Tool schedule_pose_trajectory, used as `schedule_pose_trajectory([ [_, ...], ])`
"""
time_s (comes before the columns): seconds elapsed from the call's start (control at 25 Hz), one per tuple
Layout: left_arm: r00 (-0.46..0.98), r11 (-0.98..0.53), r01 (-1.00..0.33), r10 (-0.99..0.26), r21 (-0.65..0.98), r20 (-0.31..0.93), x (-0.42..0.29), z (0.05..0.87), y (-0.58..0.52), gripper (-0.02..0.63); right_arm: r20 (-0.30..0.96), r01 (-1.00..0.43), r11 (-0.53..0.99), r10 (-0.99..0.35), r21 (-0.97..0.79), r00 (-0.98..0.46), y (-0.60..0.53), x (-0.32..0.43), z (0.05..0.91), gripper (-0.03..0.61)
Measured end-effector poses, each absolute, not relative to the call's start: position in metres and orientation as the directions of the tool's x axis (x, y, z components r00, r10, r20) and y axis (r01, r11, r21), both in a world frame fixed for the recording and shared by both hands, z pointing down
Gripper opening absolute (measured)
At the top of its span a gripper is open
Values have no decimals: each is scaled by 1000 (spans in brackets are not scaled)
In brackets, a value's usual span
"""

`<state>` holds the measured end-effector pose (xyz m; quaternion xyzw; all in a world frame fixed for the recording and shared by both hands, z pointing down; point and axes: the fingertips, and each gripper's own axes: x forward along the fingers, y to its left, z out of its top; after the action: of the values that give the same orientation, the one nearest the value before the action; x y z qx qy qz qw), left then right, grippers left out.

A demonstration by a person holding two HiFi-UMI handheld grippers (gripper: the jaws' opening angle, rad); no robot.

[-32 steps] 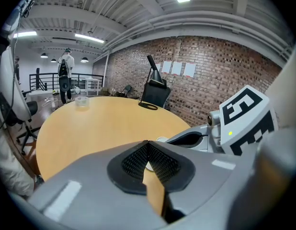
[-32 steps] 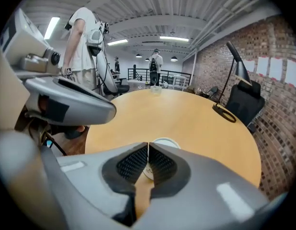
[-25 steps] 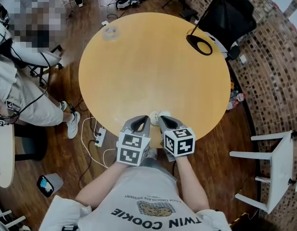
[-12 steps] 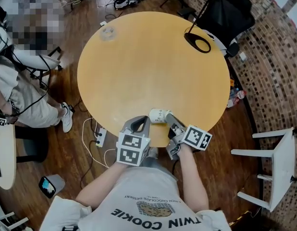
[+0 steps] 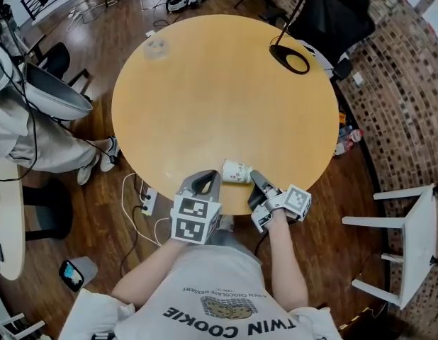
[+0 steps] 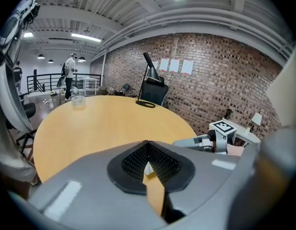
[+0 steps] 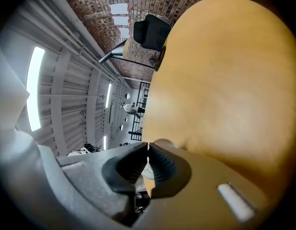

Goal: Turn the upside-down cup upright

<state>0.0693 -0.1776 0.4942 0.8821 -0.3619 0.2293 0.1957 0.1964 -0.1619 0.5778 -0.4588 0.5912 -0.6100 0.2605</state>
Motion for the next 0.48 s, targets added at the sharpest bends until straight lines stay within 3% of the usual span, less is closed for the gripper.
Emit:
schedule_pose_trajectory([
  [0.48,628,-659,-732,-554,173,547,70,495,-178,3,339,-359,-188,-840,-914,-423,-156,197,590,12],
])
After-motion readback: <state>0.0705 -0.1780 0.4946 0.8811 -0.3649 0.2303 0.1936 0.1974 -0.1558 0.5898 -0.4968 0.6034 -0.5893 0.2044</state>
